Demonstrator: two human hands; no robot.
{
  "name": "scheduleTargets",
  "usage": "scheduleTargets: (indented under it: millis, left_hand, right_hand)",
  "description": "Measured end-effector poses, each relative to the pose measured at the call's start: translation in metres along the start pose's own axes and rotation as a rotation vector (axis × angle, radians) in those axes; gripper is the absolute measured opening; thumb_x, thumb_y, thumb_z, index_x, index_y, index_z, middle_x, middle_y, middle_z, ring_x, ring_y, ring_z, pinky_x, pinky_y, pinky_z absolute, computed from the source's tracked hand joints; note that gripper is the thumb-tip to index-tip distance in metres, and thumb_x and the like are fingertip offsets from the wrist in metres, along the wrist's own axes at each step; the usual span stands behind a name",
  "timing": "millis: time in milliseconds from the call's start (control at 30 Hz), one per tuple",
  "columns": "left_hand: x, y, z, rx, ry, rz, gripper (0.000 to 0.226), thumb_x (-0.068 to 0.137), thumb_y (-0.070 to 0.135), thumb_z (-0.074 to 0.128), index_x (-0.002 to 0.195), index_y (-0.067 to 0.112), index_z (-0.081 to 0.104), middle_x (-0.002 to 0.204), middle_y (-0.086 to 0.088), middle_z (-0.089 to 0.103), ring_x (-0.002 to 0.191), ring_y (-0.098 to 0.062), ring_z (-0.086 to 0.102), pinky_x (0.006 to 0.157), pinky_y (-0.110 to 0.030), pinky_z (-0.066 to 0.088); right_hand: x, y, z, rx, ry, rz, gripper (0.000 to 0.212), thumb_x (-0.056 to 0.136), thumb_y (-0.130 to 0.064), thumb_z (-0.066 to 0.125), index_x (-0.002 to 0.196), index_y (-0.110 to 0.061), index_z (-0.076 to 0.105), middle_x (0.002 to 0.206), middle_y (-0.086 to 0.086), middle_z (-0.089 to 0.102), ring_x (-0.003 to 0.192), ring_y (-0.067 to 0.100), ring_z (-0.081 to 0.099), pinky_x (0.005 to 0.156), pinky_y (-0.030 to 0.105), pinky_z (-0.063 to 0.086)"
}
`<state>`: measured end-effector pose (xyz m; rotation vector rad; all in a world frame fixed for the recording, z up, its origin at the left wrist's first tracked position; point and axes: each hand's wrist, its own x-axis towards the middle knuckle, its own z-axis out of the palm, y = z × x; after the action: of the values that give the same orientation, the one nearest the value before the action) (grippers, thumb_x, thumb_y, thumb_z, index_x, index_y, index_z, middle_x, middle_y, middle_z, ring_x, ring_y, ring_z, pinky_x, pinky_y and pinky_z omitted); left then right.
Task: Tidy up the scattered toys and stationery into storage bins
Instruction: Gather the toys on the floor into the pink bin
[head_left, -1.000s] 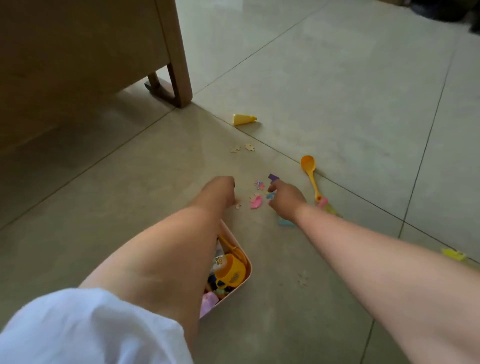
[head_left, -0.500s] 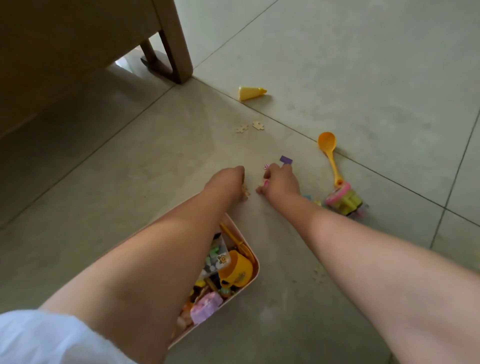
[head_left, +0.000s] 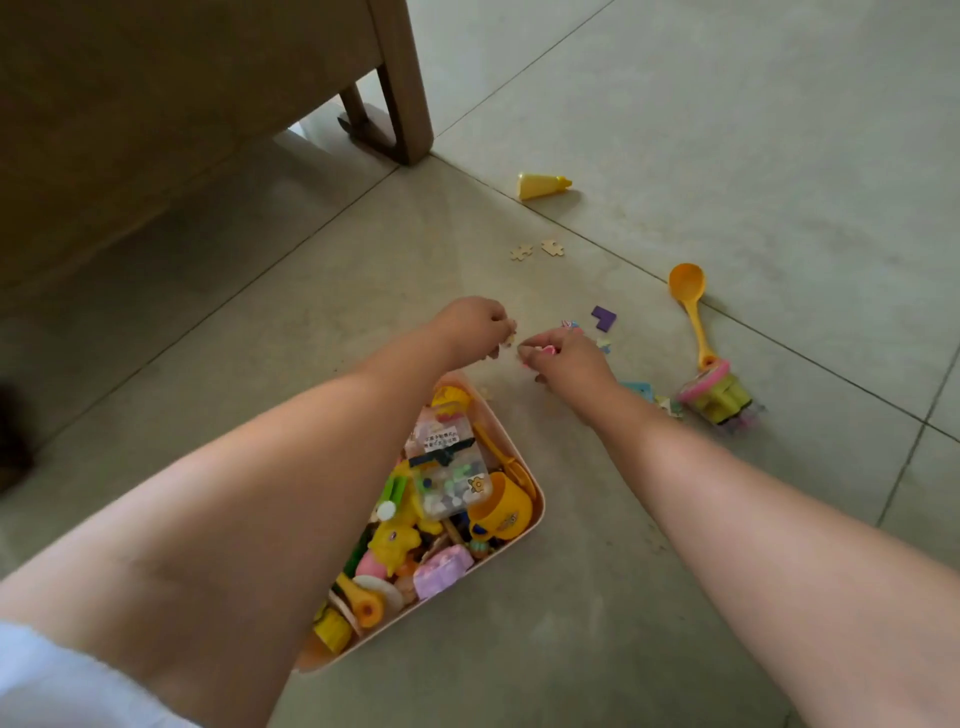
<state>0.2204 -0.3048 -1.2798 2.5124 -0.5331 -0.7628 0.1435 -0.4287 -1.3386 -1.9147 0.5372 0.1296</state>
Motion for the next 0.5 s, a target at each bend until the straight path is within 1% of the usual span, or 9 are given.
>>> scheduleTargets:
  millis: [33,67,100,200,300,367,400,467,500]
  left_hand:
    - [-0.005,-0.002,-0.004,0.033,-0.007,-0.031,0.024,0.096,0.022,0.046,0.087,0.008,0.064,0.074,-0.004,0.061,0.065,-0.017,0.053,0.052,-0.023,0.036]
    - [-0.011,-0.004,-0.009,0.072,-0.014,-0.065,0.024,0.094,0.022,0.047,0.084,0.009,0.064,0.072,-0.003,0.060,0.063,-0.017,0.052,0.052,-0.024,0.035]
    - [-0.018,-0.008,-0.013,0.121,-0.021,-0.103,0.024,0.092,0.024,0.047,0.081,0.010,0.064,0.072,-0.003,0.060,0.064,-0.017,0.052,0.054,-0.025,0.035]
    - [-0.031,-0.025,-0.023,0.254,-0.053,-0.206,0.029,0.088,0.034,0.051,0.076,0.012,0.065,0.082,-0.006,0.065,0.077,-0.024,0.058,0.068,-0.028,0.043]
    - [-0.041,-0.042,-0.028,0.334,-0.096,-0.266,0.039,0.083,0.048,0.055,0.084,0.012,0.071,0.089,-0.007,0.069,0.086,-0.026,0.063,0.080,-0.035,0.052]
    - [-0.047,-0.048,-0.028,0.408,-0.076,-0.249,0.045,0.083,0.055,0.052,0.080,0.015,0.072,0.082,-0.005,0.068,0.080,-0.025,0.063,0.078,-0.037,0.053]
    - [-0.049,-0.050,-0.028,0.450,-0.034,-0.218,0.044,0.086,0.052,0.050,0.076,0.016,0.072,0.078,-0.004,0.067,0.078,-0.024,0.062,0.074,-0.035,0.052]
    - [-0.052,-0.051,-0.025,0.524,0.076,-0.141,0.037,0.089,0.043,0.049,0.078,0.017,0.072,0.078,-0.003,0.064,0.079,-0.025,0.061,0.067,-0.031,0.047]
    - [-0.051,-0.051,-0.023,0.544,0.131,-0.097,0.031,0.090,0.039,0.051,0.085,0.015,0.070,0.084,-0.004,0.063,0.083,-0.026,0.060,0.066,-0.030,0.045]
  right_hand:
    - [-0.005,-0.003,0.002,0.037,-0.033,-0.018,0.020,0.092,-0.023,0.063,0.108,-0.014,0.068,0.093,0.001,0.066,0.072,0.007,0.059,0.059,0.014,0.049]
    - [-0.011,-0.006,0.006,0.065,-0.066,-0.036,0.018,0.091,-0.022,0.063,0.106,-0.014,0.068,0.088,-0.002,0.065,0.069,0.004,0.057,0.054,0.010,0.045]
    - [-0.017,-0.010,0.010,0.087,-0.099,-0.058,0.015,0.090,-0.022,0.064,0.104,-0.016,0.068,0.084,-0.004,0.065,0.070,0.004,0.058,0.055,0.009,0.044]
    - [-0.031,-0.017,0.021,0.115,-0.174,-0.124,0.009,0.086,-0.023,0.068,0.094,-0.019,0.070,0.081,-0.005,0.069,0.076,0.008,0.063,0.066,0.018,0.046]
    - [-0.042,-0.020,0.032,0.041,-0.229,-0.192,0.007,0.083,-0.024,0.070,0.087,-0.018,0.070,0.081,-0.004,0.070,0.075,0.008,0.062,0.067,0.022,0.045]
    - [-0.048,-0.020,0.039,-0.060,-0.223,-0.246,0.012,0.086,-0.029,0.067,0.080,-0.019,0.068,0.072,-0.006,0.065,0.067,0.006,0.059,0.059,0.019,0.041]
    - [-0.049,-0.020,0.041,-0.087,-0.200,-0.262,0.018,0.089,-0.032,0.064,0.077,-0.018,0.068,0.070,-0.006,0.062,0.066,0.006,0.059,0.056,0.018,0.039]
    - [-0.051,-0.020,0.042,-0.086,-0.150,-0.267,0.028,0.094,-0.031,0.055,0.074,-0.019,0.070,0.074,-0.004,0.062,0.070,0.010,0.061,0.059,0.021,0.043]
    - [-0.050,-0.020,0.042,-0.069,-0.133,-0.266,0.031,0.095,-0.028,0.052,0.074,-0.019,0.073,0.077,-0.003,0.065,0.073,0.012,0.062,0.063,0.025,0.046]
